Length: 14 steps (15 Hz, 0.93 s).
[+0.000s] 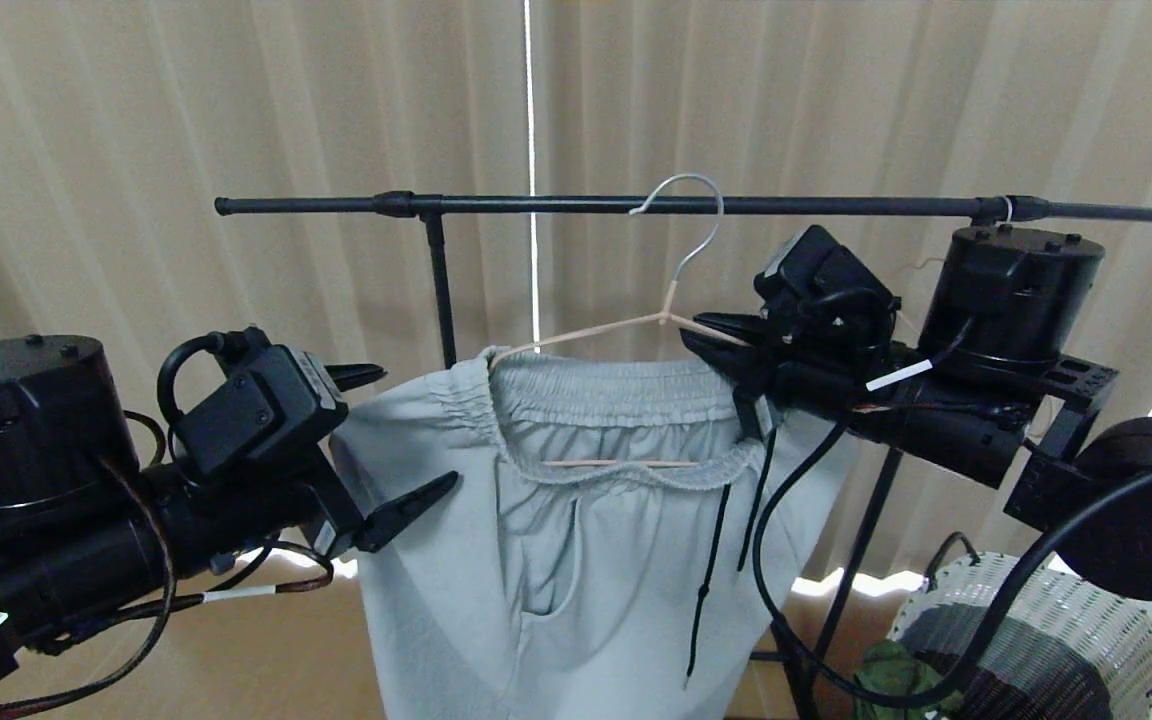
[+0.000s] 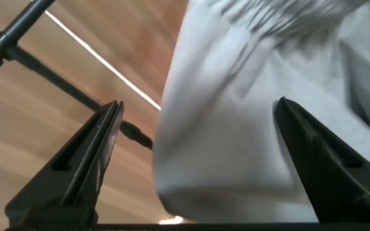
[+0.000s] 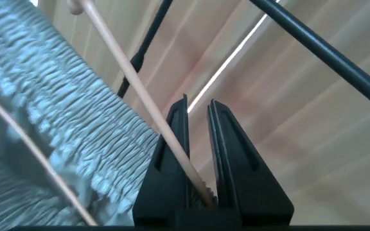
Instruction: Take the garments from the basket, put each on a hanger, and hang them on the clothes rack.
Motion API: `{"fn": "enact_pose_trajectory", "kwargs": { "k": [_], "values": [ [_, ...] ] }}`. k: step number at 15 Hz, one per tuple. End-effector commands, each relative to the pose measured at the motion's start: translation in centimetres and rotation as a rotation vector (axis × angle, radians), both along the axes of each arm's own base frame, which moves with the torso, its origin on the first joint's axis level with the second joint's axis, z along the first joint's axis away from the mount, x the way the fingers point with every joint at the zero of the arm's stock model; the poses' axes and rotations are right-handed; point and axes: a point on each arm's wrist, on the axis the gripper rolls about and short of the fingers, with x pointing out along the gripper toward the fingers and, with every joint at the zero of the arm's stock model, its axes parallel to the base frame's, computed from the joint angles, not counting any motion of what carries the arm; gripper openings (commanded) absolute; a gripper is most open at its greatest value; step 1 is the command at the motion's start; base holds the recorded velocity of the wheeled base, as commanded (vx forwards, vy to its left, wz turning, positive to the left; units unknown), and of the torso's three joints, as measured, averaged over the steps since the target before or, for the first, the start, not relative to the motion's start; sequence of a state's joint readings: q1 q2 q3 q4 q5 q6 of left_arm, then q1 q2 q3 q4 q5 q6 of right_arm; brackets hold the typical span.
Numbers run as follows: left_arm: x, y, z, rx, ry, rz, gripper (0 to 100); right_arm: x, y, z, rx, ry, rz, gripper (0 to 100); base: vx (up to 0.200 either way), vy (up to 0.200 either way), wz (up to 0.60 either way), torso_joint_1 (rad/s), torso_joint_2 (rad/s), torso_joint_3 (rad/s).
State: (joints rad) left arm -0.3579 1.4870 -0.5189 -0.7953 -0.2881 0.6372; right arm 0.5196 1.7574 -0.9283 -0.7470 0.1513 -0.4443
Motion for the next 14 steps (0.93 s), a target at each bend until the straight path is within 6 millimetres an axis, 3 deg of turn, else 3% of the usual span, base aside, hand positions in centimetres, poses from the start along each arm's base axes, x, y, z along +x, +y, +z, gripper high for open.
{"fn": "enact_pose_trajectory", "kwargs": {
  "k": [1, 8, 14],
  "values": [
    [0.4, 0.1, 0.3, -0.025, 0.006, 0.014, 100, 0.3, -1.1, 0.3, 0.0, -0.005, -0.033, 0, 0.0, 0.0, 0.0, 0.0, 0.0, 0.0],
    [0.0, 0.3, 0.1, -0.074, 0.017, 0.023, 100, 0.4, -4.3, 1.0, -0.039, -0.008, -0.157, 0, 0.0, 0.0, 0.0, 0.0, 0.0, 0.0],
    [-4.4, 1.8, -0.6, -0.08, 0.019, 0.014, 100, -0.1, -4.8, 1.4, -0.072, 0.013, -0.321, 0, 0.0, 0.0, 0.0, 0.0, 0.0, 0.0]
  ]
}}
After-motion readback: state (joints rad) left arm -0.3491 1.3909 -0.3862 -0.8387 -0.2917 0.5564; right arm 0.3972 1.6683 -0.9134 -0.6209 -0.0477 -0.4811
